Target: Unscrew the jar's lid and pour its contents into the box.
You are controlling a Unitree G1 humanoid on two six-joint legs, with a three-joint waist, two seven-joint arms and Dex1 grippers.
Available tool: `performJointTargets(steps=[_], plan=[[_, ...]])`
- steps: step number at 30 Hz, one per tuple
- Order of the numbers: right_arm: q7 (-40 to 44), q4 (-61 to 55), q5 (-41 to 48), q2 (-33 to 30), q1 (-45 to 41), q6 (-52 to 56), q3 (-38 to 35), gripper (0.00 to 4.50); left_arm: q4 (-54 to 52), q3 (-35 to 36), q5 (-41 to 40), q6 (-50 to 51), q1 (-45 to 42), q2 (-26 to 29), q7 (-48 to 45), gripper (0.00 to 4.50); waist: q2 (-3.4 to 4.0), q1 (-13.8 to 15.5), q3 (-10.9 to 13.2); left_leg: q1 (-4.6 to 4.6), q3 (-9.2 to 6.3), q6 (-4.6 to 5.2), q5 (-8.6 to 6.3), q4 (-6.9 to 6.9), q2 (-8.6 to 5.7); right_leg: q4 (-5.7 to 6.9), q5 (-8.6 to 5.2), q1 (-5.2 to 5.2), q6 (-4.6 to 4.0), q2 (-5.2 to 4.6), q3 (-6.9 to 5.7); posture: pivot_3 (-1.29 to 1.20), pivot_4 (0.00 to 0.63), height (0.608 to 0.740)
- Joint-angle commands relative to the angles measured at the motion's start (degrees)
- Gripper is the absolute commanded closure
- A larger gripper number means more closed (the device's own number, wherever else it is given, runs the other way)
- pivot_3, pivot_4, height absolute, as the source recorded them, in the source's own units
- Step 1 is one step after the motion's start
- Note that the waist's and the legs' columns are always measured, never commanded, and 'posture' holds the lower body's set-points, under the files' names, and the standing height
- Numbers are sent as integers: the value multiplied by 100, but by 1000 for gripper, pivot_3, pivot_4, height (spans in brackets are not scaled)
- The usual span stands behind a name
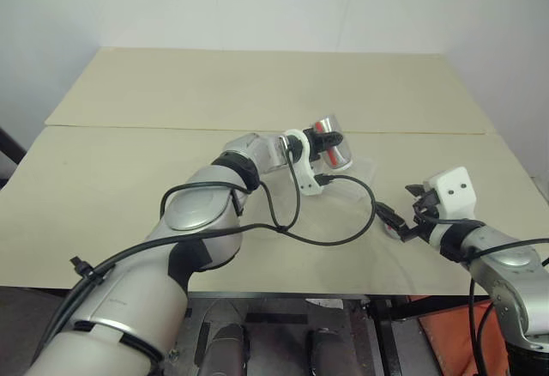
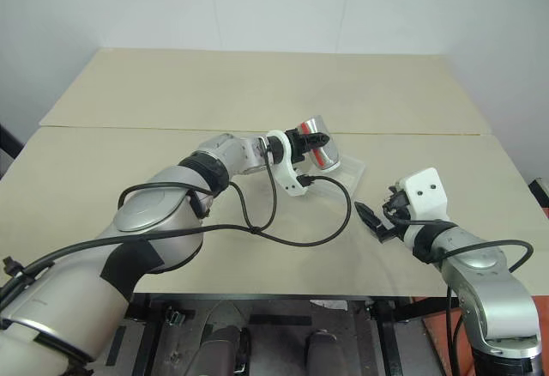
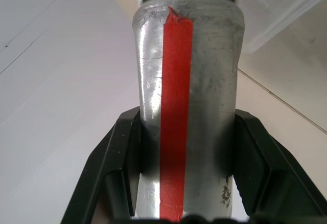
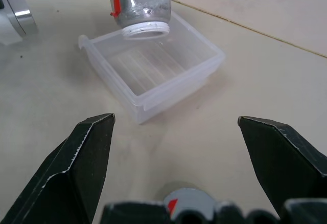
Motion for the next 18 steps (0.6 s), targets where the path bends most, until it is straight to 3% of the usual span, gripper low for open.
performJointTargets(steps=[1, 6, 9, 11, 14, 18], plan=[[67, -98, -7, -40, -40, -162, 8, 28, -12, 1301, -1370, -372, -32, 41, -1135, 2365, 0, -4, 0, -1, 0, 0, 0, 0, 0, 1, 0, -2, 0, 0, 0, 0, 150, 740], [75, 7, 11, 33, -142, -211, 18, 28, -89, 3454, -3578, -496, 480, -87, -3533, 2365, 3, -13, -2, 2, 1, 0, 0, 4, 1, 6, 0, 0, -1, -1, 0, 0, 150, 740], [83, 53, 12, 32, -182, -210, 11, 28, -212, 5285, -5473, 309, 768, -381, -5124, 2365, 4, -19, -2, 2, 0, 1, 1, 10, 1, 13, 0, 0, -1, -1, -2, 0, 150, 740], [111, 88, 1, 4, -199, -214, 26, 28, -287, 5968, -6128, 727, 852, -491, -5562, 2365, 3, -18, -2, 1, 0, 1, 1, 13, 1, 15, 0, 1, -1, -1, -2, 0, 150, 740], [159, 141, -32, -43, -276, -218, 97, 28, -367, 6215, -6301, 775, 972, -498, -5701, 2365, 4, -21, -2, 2, -4, 2, 1, 13, 1, 16, 0, 3, -1, 0, -2, 0, 150, 740], [223, 124, -2, -95, -360, -182, 89, 28, -428, 5586, -5544, 260, 949, -269, -5168, 2365, 4, -14, -2, 6, -6, 2, 1, 12, -2, 19, 1, 9, 0, 0, -2, 0, 150, 740]])
